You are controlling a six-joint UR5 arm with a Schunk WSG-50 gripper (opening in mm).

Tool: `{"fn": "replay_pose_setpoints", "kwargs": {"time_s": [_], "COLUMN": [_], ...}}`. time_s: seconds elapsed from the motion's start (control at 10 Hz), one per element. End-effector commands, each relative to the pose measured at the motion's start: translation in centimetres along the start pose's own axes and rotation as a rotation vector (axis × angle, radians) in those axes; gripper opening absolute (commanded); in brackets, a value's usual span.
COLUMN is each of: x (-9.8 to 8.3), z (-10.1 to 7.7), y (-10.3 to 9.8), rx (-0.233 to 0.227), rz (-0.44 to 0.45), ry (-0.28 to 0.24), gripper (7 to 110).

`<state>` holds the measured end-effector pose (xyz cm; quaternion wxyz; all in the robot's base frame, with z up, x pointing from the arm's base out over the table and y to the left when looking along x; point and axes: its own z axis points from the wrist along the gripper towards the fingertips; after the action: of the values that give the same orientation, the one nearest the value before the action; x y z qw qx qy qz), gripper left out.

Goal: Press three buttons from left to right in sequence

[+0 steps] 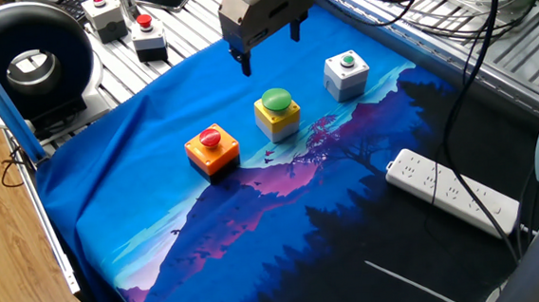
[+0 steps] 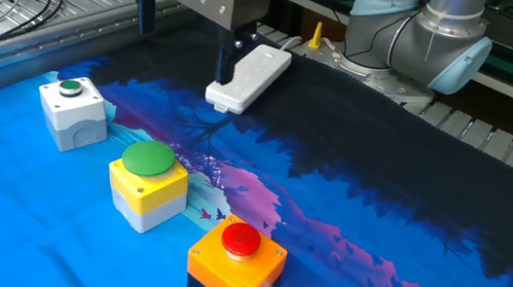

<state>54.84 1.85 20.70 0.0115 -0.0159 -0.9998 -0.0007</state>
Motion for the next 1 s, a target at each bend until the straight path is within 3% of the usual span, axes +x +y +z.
{"fn": "replay_pose_setpoints", "kwargs": {"time_s": [0.0,0.1,0.2,0.5,0.6,0.8,0.9], "x": [0.77,0.75,0.86,1.00,0.99,0.77,0.90], "z": [-0.41,-0.35,-0.25,-0.32,-0.30,-0.17,-0.18], "y": [2.48,2.44,2.16,2.38,2.42,2.00,1.54], "rx": [-0.103,-0.100,-0.088,-0.096,-0.097,-0.068,-0.033], "rz": [-0.020,-0.039,-0.052,-0.051,-0.044,0.006,0.037], "ry": [0.029,0.028,0.033,0.040,0.040,0.041,0.055], "gripper": [44,44,107,107,88,88,88]}}
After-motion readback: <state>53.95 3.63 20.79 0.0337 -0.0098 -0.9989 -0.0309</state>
